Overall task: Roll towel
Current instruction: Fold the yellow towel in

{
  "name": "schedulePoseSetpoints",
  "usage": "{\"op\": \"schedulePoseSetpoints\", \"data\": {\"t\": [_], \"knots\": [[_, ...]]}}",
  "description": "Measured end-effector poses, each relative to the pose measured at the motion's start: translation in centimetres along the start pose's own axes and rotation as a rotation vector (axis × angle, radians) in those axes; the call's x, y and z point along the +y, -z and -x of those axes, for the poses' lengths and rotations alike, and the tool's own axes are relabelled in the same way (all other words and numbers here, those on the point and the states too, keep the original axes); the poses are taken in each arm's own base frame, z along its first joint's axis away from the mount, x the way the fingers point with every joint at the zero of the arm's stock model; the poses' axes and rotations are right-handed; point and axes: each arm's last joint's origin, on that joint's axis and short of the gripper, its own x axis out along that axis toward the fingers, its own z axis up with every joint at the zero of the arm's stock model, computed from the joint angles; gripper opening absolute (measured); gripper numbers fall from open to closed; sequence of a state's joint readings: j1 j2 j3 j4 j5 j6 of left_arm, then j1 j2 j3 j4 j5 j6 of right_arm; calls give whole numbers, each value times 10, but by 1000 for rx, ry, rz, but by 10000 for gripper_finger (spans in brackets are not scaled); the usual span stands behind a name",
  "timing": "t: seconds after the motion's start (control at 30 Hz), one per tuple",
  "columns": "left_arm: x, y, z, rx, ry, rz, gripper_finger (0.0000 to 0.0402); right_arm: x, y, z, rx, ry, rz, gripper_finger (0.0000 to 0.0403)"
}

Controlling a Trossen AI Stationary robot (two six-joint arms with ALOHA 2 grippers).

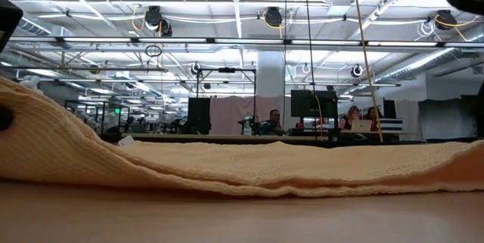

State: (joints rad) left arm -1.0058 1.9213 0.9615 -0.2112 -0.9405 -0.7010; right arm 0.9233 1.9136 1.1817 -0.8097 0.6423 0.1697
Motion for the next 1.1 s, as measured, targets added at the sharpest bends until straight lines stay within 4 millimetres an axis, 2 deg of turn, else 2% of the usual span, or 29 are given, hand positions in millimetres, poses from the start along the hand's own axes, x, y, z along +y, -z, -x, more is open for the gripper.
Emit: {"op": "schedulePoseSetpoints", "data": {"t": [0.47,0.67,0.9,1.1], "knots": [[0,0,0,0,0,4,4,10,13,-19,-43,67,186,210],[1,0,-1,2,-3,18,6,9,13,-28,-92,84,178,197],[1,0,-1,5,-6,46,7,6,12,-33,-107,69,157,144],[1,0,-1,6,-6,46,8,2,9,-38,-115,6,87,63]]}}
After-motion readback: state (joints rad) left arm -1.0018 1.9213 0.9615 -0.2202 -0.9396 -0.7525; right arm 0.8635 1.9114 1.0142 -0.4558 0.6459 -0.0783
